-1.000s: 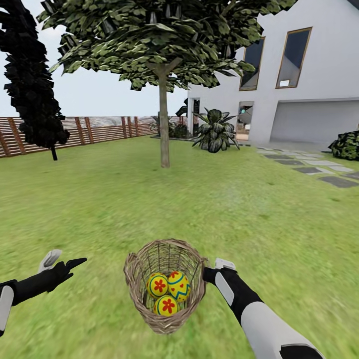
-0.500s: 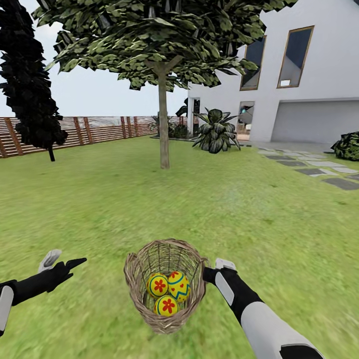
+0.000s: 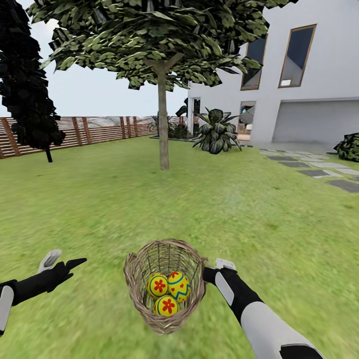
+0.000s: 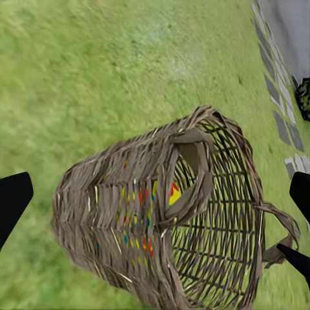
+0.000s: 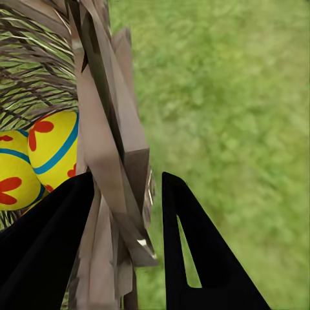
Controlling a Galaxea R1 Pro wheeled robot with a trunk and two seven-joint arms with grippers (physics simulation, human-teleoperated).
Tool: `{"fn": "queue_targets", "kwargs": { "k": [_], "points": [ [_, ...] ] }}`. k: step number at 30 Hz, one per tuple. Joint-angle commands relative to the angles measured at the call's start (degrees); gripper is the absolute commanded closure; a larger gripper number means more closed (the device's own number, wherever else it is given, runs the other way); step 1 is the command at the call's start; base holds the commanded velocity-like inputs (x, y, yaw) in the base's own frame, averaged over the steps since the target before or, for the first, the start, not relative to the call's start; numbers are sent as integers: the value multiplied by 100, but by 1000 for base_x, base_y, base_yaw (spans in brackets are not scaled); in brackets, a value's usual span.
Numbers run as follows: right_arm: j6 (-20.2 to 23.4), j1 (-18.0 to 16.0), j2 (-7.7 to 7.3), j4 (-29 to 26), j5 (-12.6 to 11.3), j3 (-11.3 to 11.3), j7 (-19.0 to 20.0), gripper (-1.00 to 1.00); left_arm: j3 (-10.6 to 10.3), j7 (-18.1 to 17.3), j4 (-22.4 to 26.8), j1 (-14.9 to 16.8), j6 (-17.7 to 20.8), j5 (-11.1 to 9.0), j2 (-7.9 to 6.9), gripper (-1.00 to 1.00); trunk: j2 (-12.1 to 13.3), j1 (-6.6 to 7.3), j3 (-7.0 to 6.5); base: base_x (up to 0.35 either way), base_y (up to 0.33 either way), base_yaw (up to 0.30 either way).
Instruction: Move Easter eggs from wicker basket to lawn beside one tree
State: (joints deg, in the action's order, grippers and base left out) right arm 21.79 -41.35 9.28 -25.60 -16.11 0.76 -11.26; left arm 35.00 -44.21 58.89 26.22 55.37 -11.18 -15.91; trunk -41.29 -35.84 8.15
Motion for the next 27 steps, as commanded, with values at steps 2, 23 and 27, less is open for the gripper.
{"fn": "queue_targets", "kwargs": {
  "k": [2, 23, 27],
  "points": [
    [19, -3, 3, -14, -68, 12, -34, 100, 13, -26, -1, 6, 25, 10, 1, -100, -8, -5, 9, 334, 0, 0],
    [19, -4, 2, -14, -68, 12, -34, 100, 14, -26, -1, 6, 27, 10, -8, -100, -8, -5, 9, 288, 0, 0],
    [19, -3, 2, -15, -68, 12, -34, 100, 15, -26, -1, 6, 27, 10, -8, -100, -8, -5, 9, 245, 0, 0]
  ]
}}
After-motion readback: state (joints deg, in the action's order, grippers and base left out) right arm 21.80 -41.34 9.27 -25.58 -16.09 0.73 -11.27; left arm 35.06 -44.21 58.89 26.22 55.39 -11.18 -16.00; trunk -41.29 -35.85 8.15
